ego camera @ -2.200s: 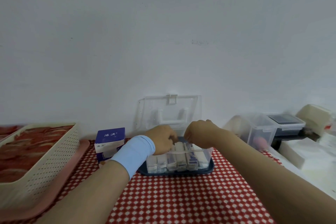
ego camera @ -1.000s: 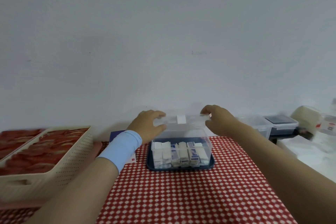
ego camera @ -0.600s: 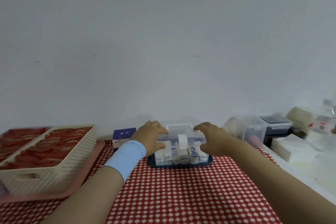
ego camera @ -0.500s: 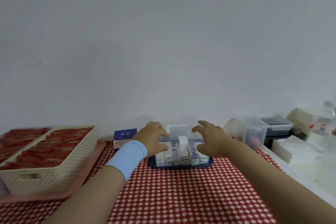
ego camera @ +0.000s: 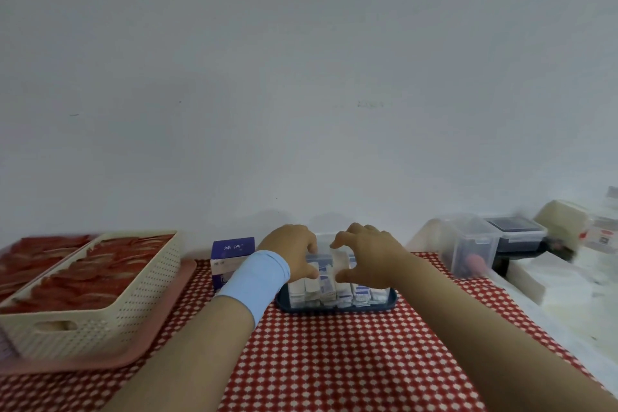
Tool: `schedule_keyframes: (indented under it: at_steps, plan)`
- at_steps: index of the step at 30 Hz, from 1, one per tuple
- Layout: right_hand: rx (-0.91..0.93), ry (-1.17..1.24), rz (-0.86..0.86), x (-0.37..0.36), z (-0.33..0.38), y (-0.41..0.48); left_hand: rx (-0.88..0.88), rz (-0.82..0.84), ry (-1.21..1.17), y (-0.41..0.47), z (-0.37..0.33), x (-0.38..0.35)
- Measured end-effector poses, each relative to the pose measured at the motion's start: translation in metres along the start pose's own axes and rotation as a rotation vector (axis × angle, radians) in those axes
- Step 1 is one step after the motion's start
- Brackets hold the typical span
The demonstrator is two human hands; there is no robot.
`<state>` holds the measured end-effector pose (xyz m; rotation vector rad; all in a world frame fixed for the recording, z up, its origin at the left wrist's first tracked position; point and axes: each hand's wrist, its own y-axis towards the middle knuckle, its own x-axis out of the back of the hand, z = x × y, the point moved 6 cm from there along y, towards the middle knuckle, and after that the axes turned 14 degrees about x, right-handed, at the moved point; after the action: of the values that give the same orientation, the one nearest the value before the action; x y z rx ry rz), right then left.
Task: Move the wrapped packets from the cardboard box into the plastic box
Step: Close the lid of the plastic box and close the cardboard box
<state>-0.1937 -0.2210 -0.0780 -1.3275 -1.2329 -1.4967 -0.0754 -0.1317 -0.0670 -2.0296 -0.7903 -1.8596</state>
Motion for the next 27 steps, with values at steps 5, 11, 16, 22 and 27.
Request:
schedule_keyframes:
  at_steps: [5, 11, 16, 22, 27]
  plan:
    - [-0.03, -0.025, 0.074, 0.005, 0.007, 0.003, 0.02, 0.05, -0.046, -0.002, 0.001, -0.003]
    - [-0.04, -0.086, 0.081, 0.027, 0.044, 0.034, 0.076, 0.0, -0.215, -0.007, 0.038, 0.025]
    - [0.056, 0.135, 0.117, 0.02, 0.09, 0.075, 0.351, -0.033, -0.108, -0.011, 0.114, 0.035]
    - [-0.05, 0.392, 0.08, -0.008, 0.126, 0.122, 0.529, 0.141, -0.264, -0.024, 0.161, 0.011]
    - [-0.114, 0.515, 0.039, -0.029, 0.133, 0.138, 0.513, 0.152, -0.372, -0.027, 0.165, 0.005]
